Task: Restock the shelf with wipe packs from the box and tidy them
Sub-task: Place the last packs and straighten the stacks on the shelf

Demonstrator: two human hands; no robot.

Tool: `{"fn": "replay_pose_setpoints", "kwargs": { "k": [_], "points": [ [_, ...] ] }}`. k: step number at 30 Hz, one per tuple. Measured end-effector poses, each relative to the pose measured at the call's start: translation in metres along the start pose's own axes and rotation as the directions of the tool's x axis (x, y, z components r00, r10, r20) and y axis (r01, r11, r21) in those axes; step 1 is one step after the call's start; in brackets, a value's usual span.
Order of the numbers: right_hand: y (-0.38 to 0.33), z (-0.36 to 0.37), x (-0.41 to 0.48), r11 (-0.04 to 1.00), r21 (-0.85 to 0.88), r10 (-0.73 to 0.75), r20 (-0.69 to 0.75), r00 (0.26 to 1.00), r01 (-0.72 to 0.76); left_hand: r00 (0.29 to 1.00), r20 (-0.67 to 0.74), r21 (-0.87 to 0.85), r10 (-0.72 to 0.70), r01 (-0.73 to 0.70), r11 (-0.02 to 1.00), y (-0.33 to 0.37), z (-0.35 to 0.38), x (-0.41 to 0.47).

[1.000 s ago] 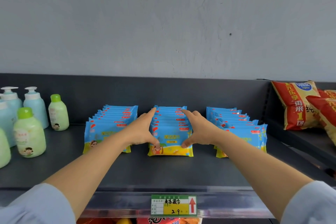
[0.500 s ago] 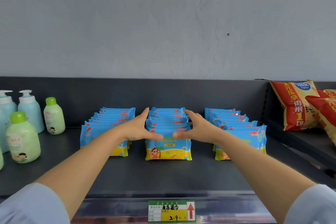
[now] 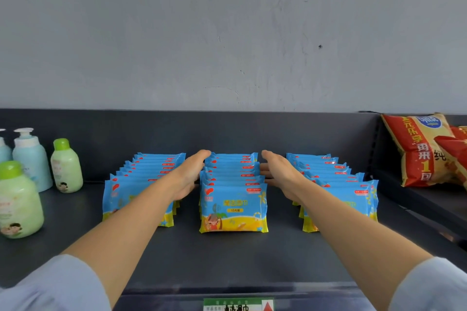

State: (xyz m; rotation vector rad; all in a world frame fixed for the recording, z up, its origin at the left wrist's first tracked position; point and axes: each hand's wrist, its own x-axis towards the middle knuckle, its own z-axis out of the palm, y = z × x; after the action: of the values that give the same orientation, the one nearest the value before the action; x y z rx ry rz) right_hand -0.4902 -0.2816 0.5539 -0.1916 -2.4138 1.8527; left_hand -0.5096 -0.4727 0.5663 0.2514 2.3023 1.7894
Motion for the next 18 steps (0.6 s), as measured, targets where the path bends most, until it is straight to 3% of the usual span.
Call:
{"fn": "replay_pose_setpoints", "kwargs": {
  "k": [13, 18],
  "points": [
    [-0.003, 0.002, 0.013, 1.0, 0.002, 0.02, -0.061, 0.998, -0.019, 0.998, -0.057, -0.007, -0.023, 0.022, 1.0, 0.009, -0.004, 0.007],
    [-0.007, 0.005, 0.015, 0.999, 0.019, 0.045, -0.038, 0.998, -0.045, 0.997, -0.042, -0.083, -0.069, 0.065, 0.994, 0.012, -0.001, 0.014]
  ]
}}
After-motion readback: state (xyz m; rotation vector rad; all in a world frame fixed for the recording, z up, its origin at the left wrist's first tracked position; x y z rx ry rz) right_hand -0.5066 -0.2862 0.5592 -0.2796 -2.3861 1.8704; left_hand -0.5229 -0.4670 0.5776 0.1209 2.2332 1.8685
